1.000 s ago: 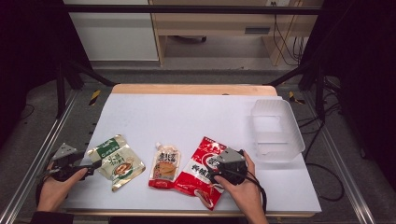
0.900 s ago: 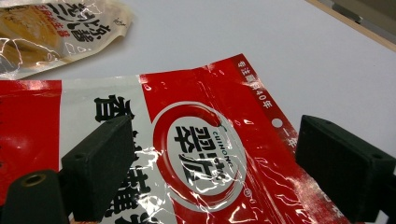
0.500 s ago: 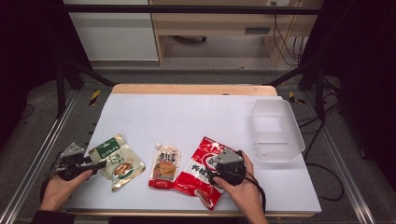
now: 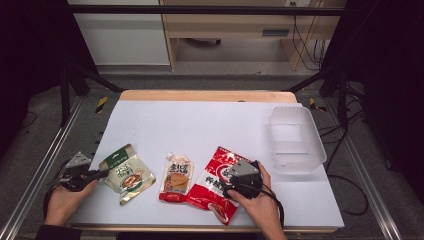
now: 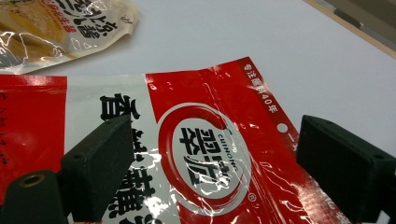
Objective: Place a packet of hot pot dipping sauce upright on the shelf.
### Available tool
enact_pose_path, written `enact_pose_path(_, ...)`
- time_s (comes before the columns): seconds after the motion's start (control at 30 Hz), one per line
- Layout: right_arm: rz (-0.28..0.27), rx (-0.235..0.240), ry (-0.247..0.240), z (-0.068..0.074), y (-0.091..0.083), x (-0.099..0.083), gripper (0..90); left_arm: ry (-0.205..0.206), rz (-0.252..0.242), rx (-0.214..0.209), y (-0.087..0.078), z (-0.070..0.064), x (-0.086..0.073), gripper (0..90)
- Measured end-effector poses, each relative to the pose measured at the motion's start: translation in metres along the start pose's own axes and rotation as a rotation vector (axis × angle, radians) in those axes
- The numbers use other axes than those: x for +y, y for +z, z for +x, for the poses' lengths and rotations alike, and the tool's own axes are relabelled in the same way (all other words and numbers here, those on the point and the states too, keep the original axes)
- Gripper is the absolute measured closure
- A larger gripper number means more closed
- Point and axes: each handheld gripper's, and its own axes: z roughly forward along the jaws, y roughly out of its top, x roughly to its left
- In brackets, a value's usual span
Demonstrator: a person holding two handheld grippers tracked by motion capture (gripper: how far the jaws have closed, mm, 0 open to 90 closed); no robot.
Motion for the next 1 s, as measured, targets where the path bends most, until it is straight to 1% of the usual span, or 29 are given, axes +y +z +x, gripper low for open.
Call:
enact_pose_path(0.03, -0.001, -0.005, -0.002, 0.0, 0.0, 0.0, 12.0, 0.023, 0.003, 0.01, -0.002, -0.003, 0.002, 89.5)
enact_pose_path(0.07, -0.001, -0.005, -0.002, 0.0, 0.0, 0.0, 12.0, 0.023, 0.003, 0.01, -0.002, -0.003, 0.002, 89.8)
enact_pose_path(0.1, -0.008, -0.013, -0.008, -0.001, 0.0, 0.0, 11.9, 0.047, 0.006, 0.023, -0.004, -0.006, 0.003, 89.9)
enact_pose_path(0.17, -0.01, -0.016, -0.003, -0.001, 0.0, 0.0, 12.0, 0.052, -0.004, 0.028, -0.007, -0.007, 0.004, 90.0)
enact_pose_path(0.2, -0.011, -0.018, 0.0, -0.001, 0.0, 0.0, 12.1, 0.056, -0.001, 0.027, -0.009, -0.007, 0.004, 90.0)
enact_pose_path(0.23, -0.012, -0.019, -0.001, -0.002, 0.0, 0.0, 12.1, 0.048, -0.013, 0.027, -0.009, -0.007, 0.004, 90.0)
enact_pose_path(0.27, -0.011, -0.021, -0.001, -0.002, 0.0, -0.001, 12.1, 0.044, -0.009, 0.02, -0.01, -0.006, 0.004, 90.0)
enact_pose_path(0.37, -0.006, -0.026, 0.01, -0.003, 0.001, -0.001, 12.0, 0.042, -0.016, 0.021, -0.01, -0.005, 0.004, 90.0)
enact_pose_path(0.43, -0.002, -0.028, 0.023, -0.005, 0.002, -0.002, 11.8, 0.05, -0.01, 0.021, -0.011, -0.006, 0.005, 90.0)
enact_pose_path(0.6, -0.002, -0.027, 0.028, -0.007, 0.001, -0.003, 11.7, 0.056, -0.008, 0.03, -0.012, -0.008, 0.006, 90.0)
enact_pose_path(0.63, -0.005, -0.026, 0.026, -0.007, 0.001, -0.003, 11.6, 0.051, -0.017, 0.031, -0.012, -0.008, 0.005, 90.0)
enact_pose_path(0.67, -0.005, -0.025, 0.027, -0.007, 0.001, -0.003, 11.3, 0.058, -0.01, 0.031, -0.013, -0.008, 0.005, 90.0)
enact_pose_path(0.73, -0.003, -0.026, 0.031, -0.007, 0.001, -0.003, 11.3, 0.058, -0.024, 0.033, -0.015, -0.01, 0.006, 90.0)
enact_pose_path(0.83, -0.004, -0.031, 0.028, -0.008, 0.001, -0.003, 11.4, 0.066, -0.031, 0.032, -0.018, -0.01, 0.006, 90.0)
enact_pose_path(0.87, -0.004, -0.035, 0.028, -0.008, 0.002, -0.003, 11.9, 0.063, -0.04, 0.03, -0.018, -0.011, 0.006, 90.0)
enact_pose_path(0.97, -0.003, -0.056, 0.036, -0.009, 0.0, -0.003, 16.0, 0.062, -0.042, 0.028, -0.02, -0.01, 0.005, 90.0)
enact_pose_path(1.0, -0.003, -0.056, 0.036, -0.009, 0.0, -0.003, 16.0, 0.062, -0.042, 0.028, -0.02, -0.01, 0.005, 90.0)
